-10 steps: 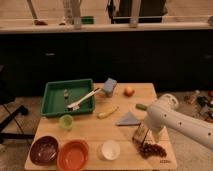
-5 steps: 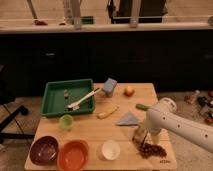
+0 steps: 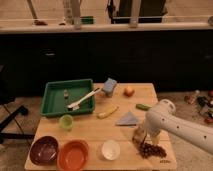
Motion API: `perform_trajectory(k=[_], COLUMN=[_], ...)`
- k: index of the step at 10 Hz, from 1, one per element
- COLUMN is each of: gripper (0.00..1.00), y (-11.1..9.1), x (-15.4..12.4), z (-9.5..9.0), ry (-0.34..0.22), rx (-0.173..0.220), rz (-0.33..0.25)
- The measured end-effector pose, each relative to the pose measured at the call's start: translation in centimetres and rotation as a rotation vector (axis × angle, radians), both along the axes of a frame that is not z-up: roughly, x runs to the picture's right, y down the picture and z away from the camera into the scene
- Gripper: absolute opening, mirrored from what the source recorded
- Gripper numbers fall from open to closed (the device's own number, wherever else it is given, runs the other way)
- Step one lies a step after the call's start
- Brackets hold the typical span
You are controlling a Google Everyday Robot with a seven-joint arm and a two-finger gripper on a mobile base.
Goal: Wipe purple bowl with eraser
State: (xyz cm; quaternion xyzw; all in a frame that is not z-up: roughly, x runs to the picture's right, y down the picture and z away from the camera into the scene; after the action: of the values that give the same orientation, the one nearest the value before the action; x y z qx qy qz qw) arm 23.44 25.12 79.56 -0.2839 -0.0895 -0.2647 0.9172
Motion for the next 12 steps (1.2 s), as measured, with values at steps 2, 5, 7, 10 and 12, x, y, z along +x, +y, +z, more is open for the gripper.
perform_trajectory(k=[2, 5, 7, 10, 12], gripper=[0.80, 0.80, 0.80, 0.80, 0.80], y=[-0.8, -1.7, -2.0, -2.0, -1.8], x=[0.3, 0.2, 0.2, -0.9, -1.5], z=[-1.1, -2.3, -2.5, -1.9, -1.5], ry=[0.021, 0.024, 0.008, -0.140, -0.206], rx=[0.033, 0.079, 0.083, 0.063, 0.039], rz=[0.011, 0.011, -0.001, -0.141, -0.177])
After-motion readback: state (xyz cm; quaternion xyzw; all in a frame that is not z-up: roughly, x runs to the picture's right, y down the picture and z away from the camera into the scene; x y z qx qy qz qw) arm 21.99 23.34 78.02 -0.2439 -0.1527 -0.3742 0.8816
